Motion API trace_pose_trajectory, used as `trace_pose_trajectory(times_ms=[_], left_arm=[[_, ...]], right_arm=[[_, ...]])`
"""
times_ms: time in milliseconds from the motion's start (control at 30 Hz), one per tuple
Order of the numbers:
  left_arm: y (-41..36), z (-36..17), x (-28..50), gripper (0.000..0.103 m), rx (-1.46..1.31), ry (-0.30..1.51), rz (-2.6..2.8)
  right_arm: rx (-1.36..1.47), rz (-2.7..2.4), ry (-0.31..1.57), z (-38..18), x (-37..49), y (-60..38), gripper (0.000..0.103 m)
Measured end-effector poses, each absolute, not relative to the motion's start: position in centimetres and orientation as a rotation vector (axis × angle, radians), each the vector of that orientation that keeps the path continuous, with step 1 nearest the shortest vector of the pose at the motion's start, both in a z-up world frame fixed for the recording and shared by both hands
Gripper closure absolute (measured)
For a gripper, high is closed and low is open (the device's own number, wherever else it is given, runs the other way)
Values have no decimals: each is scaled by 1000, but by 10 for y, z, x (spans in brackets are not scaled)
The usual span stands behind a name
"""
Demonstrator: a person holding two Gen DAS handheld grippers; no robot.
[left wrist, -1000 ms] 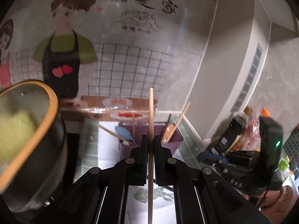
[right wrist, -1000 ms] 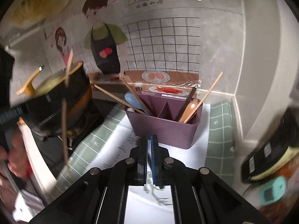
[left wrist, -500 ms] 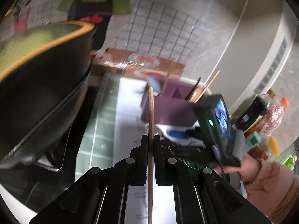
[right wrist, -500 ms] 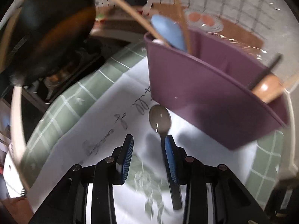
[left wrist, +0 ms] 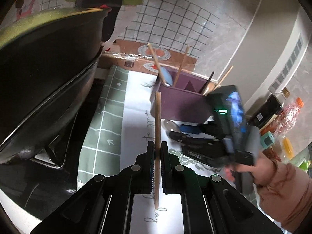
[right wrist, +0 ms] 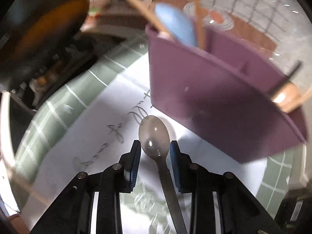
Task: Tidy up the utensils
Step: 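Carry the wooden chopstick and clear spoon toward the purple caddy with both tools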
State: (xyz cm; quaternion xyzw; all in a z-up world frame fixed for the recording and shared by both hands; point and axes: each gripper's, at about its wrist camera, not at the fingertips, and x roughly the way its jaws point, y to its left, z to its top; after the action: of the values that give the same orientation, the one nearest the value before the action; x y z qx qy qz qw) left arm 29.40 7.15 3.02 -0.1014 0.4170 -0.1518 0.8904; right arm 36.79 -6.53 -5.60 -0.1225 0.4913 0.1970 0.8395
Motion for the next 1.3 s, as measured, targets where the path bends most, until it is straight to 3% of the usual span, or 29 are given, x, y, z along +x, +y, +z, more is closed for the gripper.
trace_pose_trajectory(times_ms=[267,300,333,367,500,633,700,767,1000,1200,1233,1300], left_arm=[[55,45,292,97,-177,840,-375],[53,48,292,97,-173,832,-383],[51,52,293,97,-171,824,-390],[48,56,294,97,-171,815,-401],[37,80,302,97,-161,763,-437],[37,92,306,97,-160,735,-431],[45,92,304,97,-160,736,-410],[58,87,298,97,-175,745,-389],[95,66,278,97,-210,797,-296],[111,59,265,97,-240,810,-260],[111,59,263,97,-240,810,-260],[110,58,263,97,-233,811,-260]], right_arm=[[-162,414,886,9,309,-98,76],[-148,410,867,17,304,-102,84],[-144,406,853,24,301,-105,103],[-139,403,843,29,298,-106,98],[-145,384,786,55,295,-115,98],[-172,487,858,45,299,-110,95],[-200,565,919,25,306,-95,70],[-241,594,923,8,310,-81,59],[-412,650,999,-62,357,-17,59],[-460,637,1033,-88,388,5,59],[-465,627,1046,-92,391,5,64],[-452,608,1041,-92,392,2,93]])
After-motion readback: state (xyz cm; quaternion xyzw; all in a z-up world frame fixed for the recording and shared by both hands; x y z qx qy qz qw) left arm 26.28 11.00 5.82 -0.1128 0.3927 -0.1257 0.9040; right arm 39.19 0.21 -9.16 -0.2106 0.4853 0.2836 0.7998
